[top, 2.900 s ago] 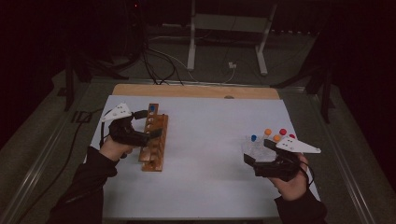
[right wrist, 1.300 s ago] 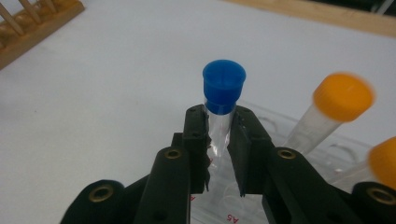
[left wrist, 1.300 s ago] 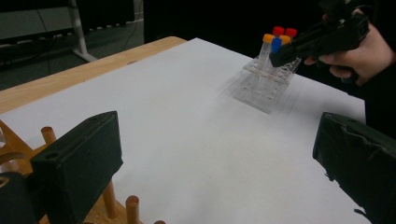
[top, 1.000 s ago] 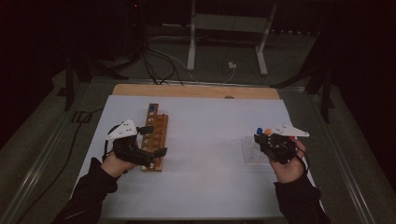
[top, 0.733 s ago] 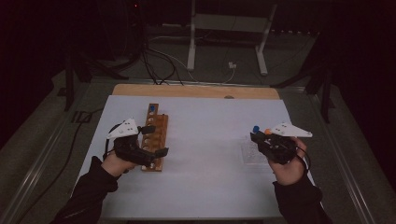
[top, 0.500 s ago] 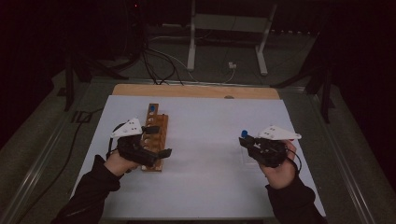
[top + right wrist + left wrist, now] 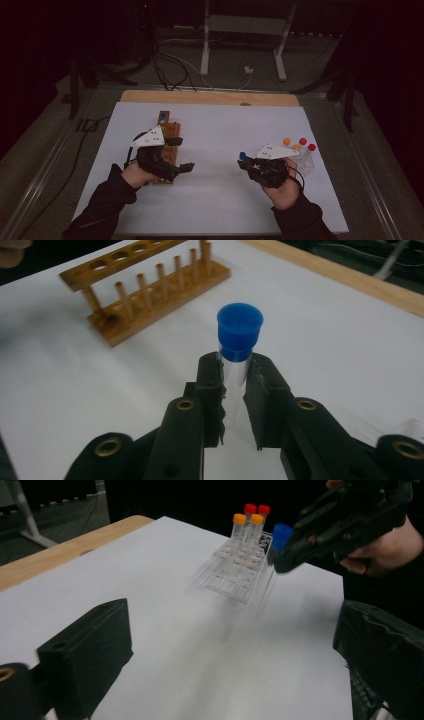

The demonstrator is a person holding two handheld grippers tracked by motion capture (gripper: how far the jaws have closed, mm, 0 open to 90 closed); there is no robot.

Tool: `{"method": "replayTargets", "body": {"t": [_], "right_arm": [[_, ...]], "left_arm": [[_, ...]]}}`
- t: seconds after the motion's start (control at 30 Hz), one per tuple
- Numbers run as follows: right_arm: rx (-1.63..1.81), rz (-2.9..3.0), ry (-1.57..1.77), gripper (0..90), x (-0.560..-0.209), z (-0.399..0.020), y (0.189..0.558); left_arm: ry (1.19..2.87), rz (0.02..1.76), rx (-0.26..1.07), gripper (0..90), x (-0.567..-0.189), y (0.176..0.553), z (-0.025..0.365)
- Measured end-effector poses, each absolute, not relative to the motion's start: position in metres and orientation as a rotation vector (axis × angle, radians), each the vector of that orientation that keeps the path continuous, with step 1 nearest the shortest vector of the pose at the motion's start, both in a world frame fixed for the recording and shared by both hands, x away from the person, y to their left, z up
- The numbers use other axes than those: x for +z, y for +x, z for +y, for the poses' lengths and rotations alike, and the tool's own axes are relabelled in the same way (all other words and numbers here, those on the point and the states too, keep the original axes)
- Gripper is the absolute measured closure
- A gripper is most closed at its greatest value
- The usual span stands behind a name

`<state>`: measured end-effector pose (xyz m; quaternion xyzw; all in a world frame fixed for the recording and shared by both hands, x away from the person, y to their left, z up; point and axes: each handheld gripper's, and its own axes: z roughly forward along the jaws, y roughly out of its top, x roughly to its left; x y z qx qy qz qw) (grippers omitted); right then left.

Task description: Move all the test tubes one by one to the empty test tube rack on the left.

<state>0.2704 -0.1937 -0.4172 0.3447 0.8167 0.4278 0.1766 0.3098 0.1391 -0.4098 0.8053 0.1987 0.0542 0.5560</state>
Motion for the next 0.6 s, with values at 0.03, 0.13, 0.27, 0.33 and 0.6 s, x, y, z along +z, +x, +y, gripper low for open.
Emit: {"method": "replayTargets", "body": {"t": [0.03,0.13,0.27,0.33,0.6], "right_arm": [[1.208,2.320,0.967,76.8,-0.418,-0.191,0.269],[1.211,2.346,0.943,76.8,-0.421,-0.185,0.267],[1.221,2.374,0.918,76.8,-0.424,-0.179,0.263],[1.226,2.385,0.904,76.8,-0.424,-0.175,0.261],[1.240,2.417,0.862,76.8,-0.427,-0.165,0.256]], "left_arm": [[1.904,0.464,0.128,3.8,-0.410,0.310,0.137],[1.911,0.441,0.110,4.8,-0.411,0.309,0.129],[1.916,0.406,0.083,7.3,-0.413,0.308,0.119],[1.917,0.392,0.072,8.3,-0.413,0.308,0.114],[1.910,0.337,0.030,23.2,-0.415,0.306,0.096]]}}
